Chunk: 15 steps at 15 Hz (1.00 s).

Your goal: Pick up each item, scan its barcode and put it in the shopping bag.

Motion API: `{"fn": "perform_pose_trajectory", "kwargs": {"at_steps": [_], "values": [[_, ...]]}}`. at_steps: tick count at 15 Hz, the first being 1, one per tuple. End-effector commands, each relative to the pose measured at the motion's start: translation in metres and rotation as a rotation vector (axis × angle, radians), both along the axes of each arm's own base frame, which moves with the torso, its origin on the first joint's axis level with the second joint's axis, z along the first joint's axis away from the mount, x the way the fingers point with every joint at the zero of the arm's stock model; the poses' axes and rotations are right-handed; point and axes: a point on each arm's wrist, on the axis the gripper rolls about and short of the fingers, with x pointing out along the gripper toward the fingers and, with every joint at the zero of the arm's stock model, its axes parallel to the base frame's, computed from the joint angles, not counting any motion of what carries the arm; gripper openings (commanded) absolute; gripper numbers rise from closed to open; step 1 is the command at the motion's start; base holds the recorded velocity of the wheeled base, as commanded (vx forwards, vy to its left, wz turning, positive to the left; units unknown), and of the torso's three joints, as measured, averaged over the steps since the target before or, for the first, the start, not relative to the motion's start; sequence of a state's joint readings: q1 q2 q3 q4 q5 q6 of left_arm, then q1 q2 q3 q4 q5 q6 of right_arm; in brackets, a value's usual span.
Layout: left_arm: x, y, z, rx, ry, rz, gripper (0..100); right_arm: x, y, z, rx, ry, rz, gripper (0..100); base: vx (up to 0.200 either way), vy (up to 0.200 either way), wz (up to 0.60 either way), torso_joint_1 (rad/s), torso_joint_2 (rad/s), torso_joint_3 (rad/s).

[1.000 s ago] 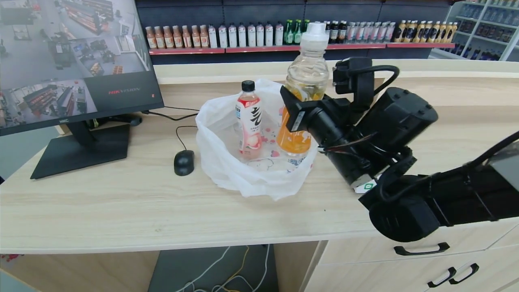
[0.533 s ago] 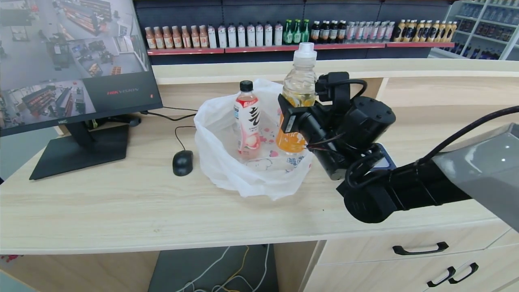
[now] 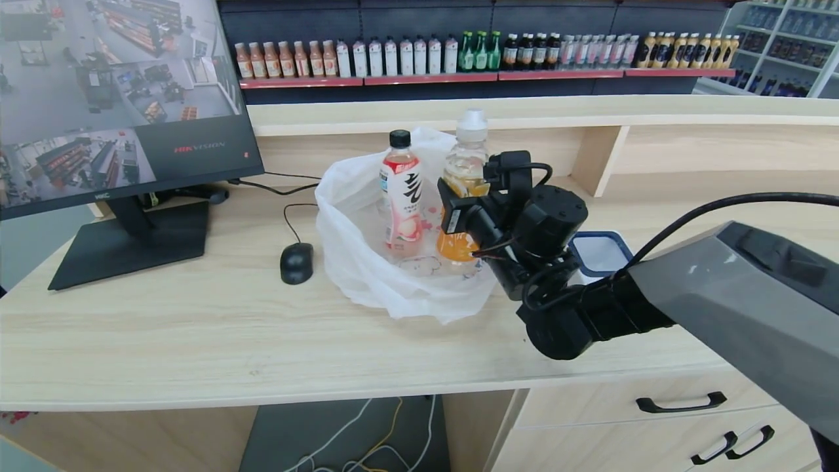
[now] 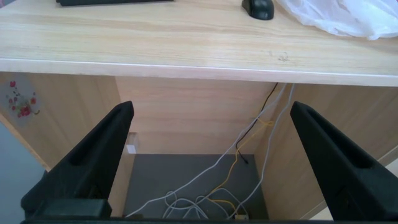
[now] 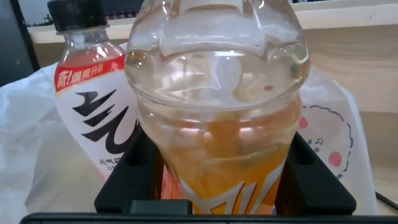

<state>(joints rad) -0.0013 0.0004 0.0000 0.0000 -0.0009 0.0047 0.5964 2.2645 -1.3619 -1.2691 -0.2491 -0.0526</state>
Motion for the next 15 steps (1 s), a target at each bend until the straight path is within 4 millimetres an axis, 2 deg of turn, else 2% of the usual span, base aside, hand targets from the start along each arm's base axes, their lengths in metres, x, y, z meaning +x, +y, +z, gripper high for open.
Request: {"fn": "perform_pose_trajectory", "kwargs": {"at_steps": [1,6,15], "values": [[0.0,0.0,0.0,0.0,0.0,0.001,100,0.0084,0.0016,-0.0156,-0.015,0.022,-0.01,0,0.0,0.0,0.0,0.0,0.0,0.0],[0.0,0.0,0.0,0.0,0.0,-0.001,100,0.0103,0.0028,-0.0235,-0.025,0.037,-0.011,0,0.0,0.0,0.0,0.0,0.0,0.0],[0.0,0.0,0.0,0.0,0.0,0.002,100,0.0077,0.0052,-0.0245,-0.025,0.04,-0.005,0,0.0,0.0,0.0,0.0,0.0,0.0]]}}
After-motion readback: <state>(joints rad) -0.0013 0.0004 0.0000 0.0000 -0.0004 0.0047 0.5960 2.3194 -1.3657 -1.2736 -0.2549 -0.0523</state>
